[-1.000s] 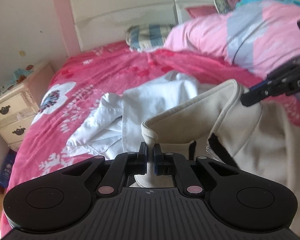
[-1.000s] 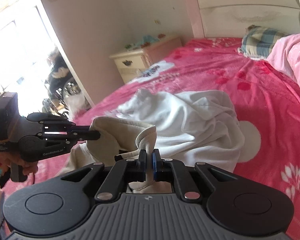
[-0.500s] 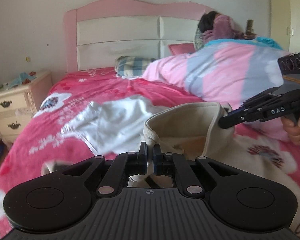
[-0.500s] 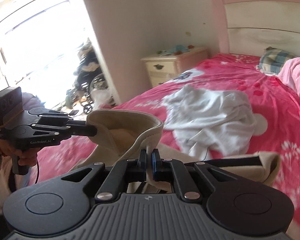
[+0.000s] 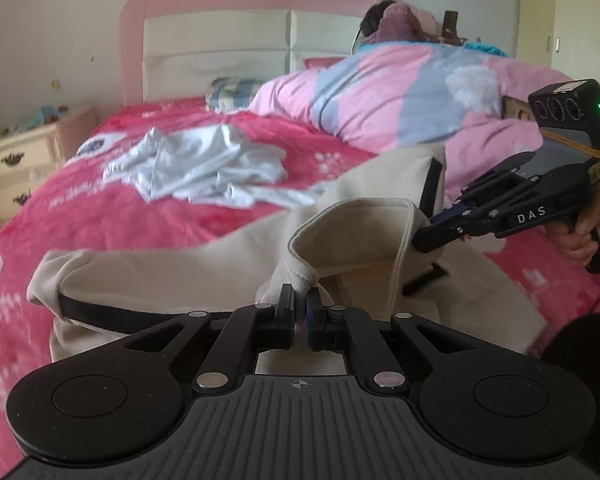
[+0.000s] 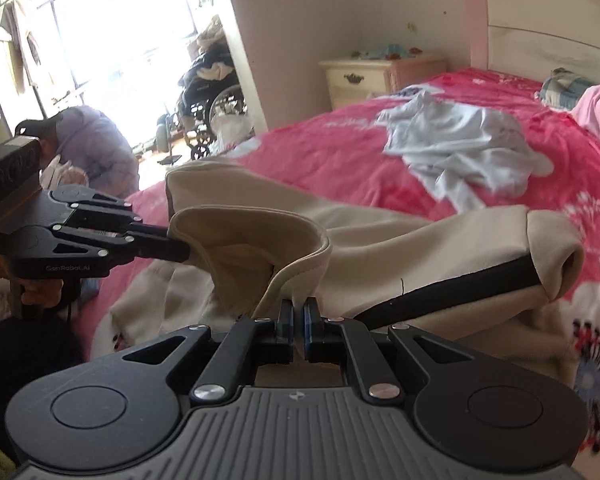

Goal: Fold clothes

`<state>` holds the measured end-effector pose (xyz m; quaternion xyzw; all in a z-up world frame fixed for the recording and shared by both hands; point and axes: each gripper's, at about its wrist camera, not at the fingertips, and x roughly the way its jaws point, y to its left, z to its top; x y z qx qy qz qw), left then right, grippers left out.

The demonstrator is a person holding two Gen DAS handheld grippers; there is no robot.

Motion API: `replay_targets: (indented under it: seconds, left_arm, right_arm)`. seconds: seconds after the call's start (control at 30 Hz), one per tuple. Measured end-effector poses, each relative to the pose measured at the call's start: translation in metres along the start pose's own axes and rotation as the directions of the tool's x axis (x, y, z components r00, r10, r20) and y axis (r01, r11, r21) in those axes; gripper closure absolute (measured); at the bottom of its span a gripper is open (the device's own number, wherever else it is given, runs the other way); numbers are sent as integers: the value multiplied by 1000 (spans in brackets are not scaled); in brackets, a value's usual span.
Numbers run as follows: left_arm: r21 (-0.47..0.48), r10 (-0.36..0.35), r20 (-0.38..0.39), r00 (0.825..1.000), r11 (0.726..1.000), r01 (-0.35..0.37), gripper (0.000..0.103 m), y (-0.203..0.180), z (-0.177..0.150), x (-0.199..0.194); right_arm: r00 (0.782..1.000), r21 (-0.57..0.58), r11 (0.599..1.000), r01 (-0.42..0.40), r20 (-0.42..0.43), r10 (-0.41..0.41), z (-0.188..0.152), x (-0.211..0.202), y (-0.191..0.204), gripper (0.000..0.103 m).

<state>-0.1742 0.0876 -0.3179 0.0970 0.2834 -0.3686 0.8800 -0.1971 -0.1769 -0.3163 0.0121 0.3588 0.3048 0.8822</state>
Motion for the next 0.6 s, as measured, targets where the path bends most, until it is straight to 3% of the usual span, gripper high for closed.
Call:
replay_targets:
  seconds: [0.13,0.23,0.3,0.4,0.5,0.53,0.6]
  left_arm:
    - [48,-10,-30,1000,999,11,100,-10,-16,-4]
    - [81,-11,-76,997,997,17,96,-16,-32,-7]
    - [52,-11,-88,996,999,16,91,-16,-43,-14]
    - [-69,-44,-130,990,997,35,76,-3,-54,-24]
    - [-232,-49,-134,990,972,17,69,14,-60,-36]
    - [-313,-53,-124,991,950,11,67,22,-61,-39]
    - [-478,-68,-102,992,878,11,65,38,-64,-42]
  right_arm:
    - [999,74,997,-8,-47,11,-12,-10,0,97]
    - [996,129,992,-11,-81,22,-20,-17,1,89]
    - [994,165,986,-12,-103,30,-26,-22,1,80]
    - [990,220,975,-13,-136,43,-35,-29,1,69]
    - [984,273,962,-11,-168,59,-44,-36,2,56]
    - [985,360,933,-14,-156,75,-46,-38,-6,54]
    - [989,576,817,-27,-106,108,-51,-41,-28,47]
